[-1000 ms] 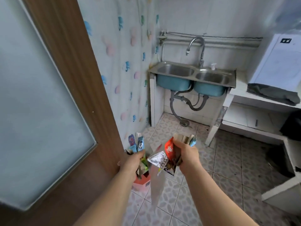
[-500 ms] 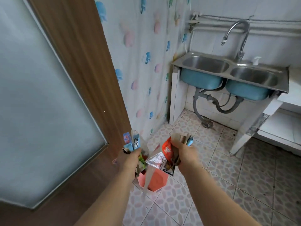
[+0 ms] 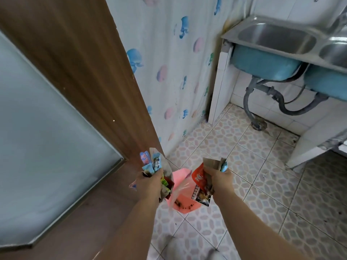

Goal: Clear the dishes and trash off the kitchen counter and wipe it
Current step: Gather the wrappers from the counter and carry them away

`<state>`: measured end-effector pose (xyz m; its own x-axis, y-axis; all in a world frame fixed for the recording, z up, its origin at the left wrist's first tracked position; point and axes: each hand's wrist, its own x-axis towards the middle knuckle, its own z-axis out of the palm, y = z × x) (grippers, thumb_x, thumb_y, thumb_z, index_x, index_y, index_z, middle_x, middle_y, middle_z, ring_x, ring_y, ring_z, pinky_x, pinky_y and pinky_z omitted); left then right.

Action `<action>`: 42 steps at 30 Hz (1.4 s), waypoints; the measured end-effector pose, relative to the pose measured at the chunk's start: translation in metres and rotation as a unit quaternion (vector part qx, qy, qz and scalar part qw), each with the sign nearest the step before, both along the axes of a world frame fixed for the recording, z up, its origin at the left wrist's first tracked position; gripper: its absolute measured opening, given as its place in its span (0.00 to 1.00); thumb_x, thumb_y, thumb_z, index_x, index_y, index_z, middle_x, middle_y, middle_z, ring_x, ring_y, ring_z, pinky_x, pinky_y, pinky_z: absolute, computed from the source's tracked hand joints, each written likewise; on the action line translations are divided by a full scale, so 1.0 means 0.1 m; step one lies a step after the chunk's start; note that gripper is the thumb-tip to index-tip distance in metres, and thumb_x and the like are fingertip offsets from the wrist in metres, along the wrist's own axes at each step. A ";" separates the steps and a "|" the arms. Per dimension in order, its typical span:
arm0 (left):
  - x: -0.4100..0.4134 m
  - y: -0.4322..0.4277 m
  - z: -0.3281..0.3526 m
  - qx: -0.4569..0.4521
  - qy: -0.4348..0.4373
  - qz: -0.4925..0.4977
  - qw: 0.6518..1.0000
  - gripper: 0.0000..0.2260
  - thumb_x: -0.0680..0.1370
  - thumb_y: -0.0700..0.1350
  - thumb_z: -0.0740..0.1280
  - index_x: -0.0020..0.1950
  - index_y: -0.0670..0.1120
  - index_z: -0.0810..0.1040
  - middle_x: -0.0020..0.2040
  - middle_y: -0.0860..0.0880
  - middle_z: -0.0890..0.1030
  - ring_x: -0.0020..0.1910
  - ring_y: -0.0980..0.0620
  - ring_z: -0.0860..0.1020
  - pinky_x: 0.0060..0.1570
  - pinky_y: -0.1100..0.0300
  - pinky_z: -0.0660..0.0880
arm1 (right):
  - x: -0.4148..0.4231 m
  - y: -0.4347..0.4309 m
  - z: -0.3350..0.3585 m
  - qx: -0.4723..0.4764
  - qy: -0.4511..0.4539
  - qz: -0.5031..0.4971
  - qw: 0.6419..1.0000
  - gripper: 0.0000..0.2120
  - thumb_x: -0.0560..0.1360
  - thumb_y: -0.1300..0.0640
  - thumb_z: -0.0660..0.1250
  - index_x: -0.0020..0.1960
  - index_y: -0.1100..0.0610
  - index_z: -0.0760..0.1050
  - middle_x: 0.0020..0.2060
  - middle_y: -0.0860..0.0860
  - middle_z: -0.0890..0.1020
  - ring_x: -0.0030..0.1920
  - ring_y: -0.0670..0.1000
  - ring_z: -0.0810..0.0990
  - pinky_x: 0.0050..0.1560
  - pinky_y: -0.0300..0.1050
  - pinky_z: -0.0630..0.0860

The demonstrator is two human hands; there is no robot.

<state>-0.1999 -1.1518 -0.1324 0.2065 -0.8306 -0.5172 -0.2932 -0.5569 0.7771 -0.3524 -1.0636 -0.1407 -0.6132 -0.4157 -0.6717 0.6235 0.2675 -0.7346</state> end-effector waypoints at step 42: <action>-0.77 -0.70 -2.90 0.295 -0.040 -0.218 0.930 0.20 0.79 0.54 0.63 0.70 0.50 0.70 0.60 0.46 0.75 0.61 0.43 0.74 0.61 0.45 0.74 | -0.03 -0.80 -2.97 0.252 -0.061 0.199 0.945 0.29 0.72 0.56 0.70 0.71 0.59 0.66 0.60 0.56 0.75 0.56 0.55 0.74 0.55 0.45 0.71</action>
<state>-0.2773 -1.2216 -0.4220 -0.0259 -0.4215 -0.9065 -0.6340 -0.6942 0.3409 -0.3552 -1.1436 -0.4378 -0.3808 -0.2063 -0.9014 0.4715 0.7952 -0.3812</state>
